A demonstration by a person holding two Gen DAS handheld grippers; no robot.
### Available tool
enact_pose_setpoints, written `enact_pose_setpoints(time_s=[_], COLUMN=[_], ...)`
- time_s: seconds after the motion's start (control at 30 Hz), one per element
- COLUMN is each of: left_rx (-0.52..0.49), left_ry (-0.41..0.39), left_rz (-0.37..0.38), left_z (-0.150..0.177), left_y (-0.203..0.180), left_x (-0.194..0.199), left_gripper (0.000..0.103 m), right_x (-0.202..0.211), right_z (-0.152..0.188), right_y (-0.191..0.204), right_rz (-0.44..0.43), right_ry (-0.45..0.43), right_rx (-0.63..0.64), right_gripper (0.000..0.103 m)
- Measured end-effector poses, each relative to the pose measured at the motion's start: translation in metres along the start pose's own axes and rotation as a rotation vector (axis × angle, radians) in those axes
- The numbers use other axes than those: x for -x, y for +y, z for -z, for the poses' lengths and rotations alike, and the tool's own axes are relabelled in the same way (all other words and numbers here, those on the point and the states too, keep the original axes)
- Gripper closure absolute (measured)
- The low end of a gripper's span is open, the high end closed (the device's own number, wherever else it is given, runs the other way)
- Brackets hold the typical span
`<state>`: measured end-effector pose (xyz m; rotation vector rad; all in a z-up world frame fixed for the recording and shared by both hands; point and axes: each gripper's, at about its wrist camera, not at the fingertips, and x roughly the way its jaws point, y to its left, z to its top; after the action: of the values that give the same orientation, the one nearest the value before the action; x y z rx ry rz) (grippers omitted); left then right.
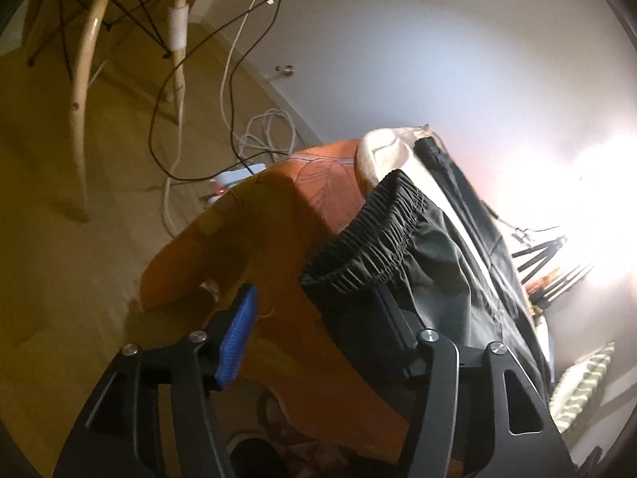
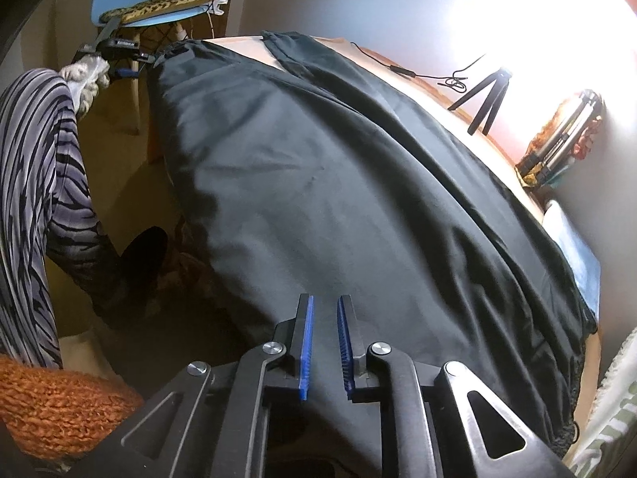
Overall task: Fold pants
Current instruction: 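Close the left gripper on the waistband while the right gripper grips the leg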
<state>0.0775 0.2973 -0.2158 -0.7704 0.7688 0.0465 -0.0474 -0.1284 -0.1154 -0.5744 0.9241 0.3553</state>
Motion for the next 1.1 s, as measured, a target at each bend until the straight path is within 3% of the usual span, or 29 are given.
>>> enact_pose_setpoints(time_s=[0.03,0.13,0.27,0.4,0.6,0.7,0.73,0.9,1.1], left_rx=[0.009,0.055,0.140,0.175,0.122,0.063,0.050,0.003,-0.009], left_ry=[-0.009,-0.029,-0.062,-0.088,-0.078,-0.050,-0.044,-0.041,-0.082], left_rz=[0.013,0.079,0.170,0.191,0.158,0.067,0.052,0.020,0.027], left_z=[0.000,0.001,0.005,0.005,0.003,-0.002,-0.003,-0.012,-0.031], left_y=[0.004,0.017,0.030,0.028,0.005,-0.013,-0.018,-0.041,-0.060], left_x=[-0.001,-0.004,-0.010,-0.014,-0.003,0.004,0.006,0.019,0.035], left_gripper=[0.035,0.031,0.029,0.032,0.069,0.084,0.094,0.095,0.095], right_x=[0.000,0.001,0.002,0.004,0.005,0.004,0.003,-0.001,-0.013], right_z=[-0.001,-0.005,-0.009,-0.013,-0.010,-0.005,-0.003,0.010,0.023], right_y=[0.001,0.005,0.008,0.012,0.012,0.012,0.014,0.022,0.041], right_rz=[-0.001,0.001,0.000,0.005,0.006,-0.012,-0.021,-0.019,0.033], right_ry=[0.002,0.006,0.006,0.005,-0.001,-0.003,-0.003,-0.009,0.000], right_rx=[-0.002,0.011,0.019,0.024,0.009,0.012,0.022,0.094,0.225], right_gripper=[0.091,0.090,0.088,0.087,0.078,0.069,0.066,0.040,0.038])
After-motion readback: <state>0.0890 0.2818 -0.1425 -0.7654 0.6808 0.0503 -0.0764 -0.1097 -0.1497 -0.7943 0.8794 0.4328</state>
